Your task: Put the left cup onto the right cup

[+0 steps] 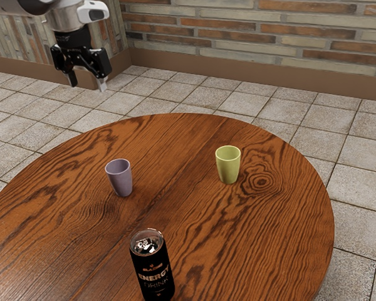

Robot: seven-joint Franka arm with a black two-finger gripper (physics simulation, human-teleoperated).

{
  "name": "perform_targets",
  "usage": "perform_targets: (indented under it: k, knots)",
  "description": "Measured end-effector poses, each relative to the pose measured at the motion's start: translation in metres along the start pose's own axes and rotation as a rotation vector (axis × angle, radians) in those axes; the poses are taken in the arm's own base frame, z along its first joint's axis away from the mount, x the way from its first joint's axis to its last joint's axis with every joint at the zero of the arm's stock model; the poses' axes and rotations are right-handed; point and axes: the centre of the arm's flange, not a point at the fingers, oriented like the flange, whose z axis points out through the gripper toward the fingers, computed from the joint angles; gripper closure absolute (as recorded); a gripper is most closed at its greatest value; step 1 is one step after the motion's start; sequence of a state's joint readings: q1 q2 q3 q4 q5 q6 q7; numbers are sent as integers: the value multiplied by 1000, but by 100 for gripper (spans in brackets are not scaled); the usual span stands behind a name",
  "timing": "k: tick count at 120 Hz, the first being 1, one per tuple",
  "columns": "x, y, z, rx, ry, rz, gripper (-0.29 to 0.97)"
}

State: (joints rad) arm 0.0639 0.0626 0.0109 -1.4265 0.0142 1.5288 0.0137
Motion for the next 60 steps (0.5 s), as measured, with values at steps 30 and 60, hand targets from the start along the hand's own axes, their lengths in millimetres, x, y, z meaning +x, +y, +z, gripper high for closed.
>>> perform_targets:
  k: [30,60]
  knots:
    - [6,7,11,-6,-11,14,3]
    - [32,3,66,-2,-66,11,3]
